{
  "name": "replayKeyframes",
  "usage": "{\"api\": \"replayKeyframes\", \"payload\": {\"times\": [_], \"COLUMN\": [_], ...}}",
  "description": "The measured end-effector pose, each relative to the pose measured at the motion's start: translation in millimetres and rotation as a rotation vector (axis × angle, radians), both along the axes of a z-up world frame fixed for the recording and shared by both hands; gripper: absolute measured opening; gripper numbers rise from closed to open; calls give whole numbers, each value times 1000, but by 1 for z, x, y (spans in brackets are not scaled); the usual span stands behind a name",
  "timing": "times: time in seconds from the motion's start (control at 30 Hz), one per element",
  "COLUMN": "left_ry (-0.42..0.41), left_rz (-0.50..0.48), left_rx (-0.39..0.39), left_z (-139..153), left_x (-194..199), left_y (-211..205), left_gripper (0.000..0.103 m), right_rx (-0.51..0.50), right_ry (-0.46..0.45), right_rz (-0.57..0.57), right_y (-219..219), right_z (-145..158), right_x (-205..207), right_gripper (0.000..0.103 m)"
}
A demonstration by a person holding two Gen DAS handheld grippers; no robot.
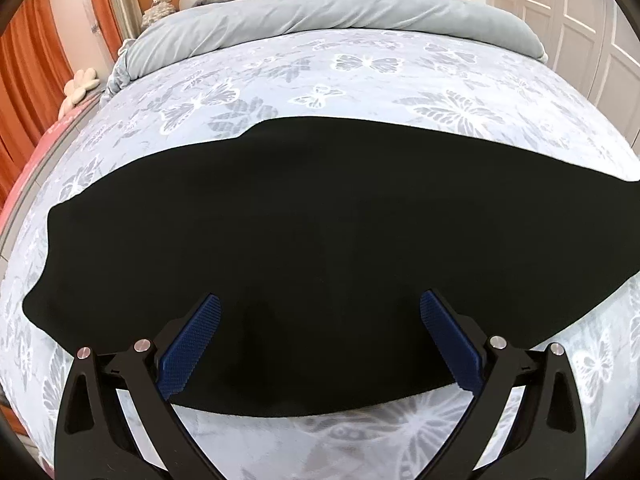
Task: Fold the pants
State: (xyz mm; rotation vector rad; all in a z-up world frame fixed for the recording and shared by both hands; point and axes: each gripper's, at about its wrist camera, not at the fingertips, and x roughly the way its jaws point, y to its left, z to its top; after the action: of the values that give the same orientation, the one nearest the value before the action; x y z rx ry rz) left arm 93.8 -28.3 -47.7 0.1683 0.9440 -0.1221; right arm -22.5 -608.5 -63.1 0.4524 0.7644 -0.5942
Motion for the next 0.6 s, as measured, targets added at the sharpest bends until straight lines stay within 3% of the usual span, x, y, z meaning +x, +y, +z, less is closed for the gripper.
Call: {"api": "replayKeyframes", "payload": {"times": [0.07,0.1,0.13,0.27,0.3,0.37,0.4,0.5,0.57,0.6], "left_ry": [9,12,13,-1,-4,-8,-7,-6,-6,-8], "left_rz": [0,1,2,1,1,3,2,7,11,11], "left_rx": [-8,-7,-6,5,4,3,2,-5,-21,-27], "left_z": [-1,-2,-2,0,1,2,2,4,7,8], "left_x": [4,5,5,5,5,5,5,5,5,6], "left_y": [2,3,3,3,4,5,5,8,10,11], "left_gripper": [98,98,98,98,98,98,98,98,98,98], "right_rx": [59,43,14,-50,-60,21,45,42,64,124], "right_ry": [41,60,66,25,40,64,24,-4,-28,-34], "right_rz": [39,33,38,-2,-17,-18,-23,-63,-66,-52], "right_y": [1,2,6,2,-3,-17,-19,-18,-15,-15], "right_z": [-15,-18,-16,5,2,-16,-18,-3,0,-5], "right_x": [13,17,15,10,8,7,2,-7,-16,-17], "right_gripper": [34,31,19,7,7,9,12,53,58,58]}}
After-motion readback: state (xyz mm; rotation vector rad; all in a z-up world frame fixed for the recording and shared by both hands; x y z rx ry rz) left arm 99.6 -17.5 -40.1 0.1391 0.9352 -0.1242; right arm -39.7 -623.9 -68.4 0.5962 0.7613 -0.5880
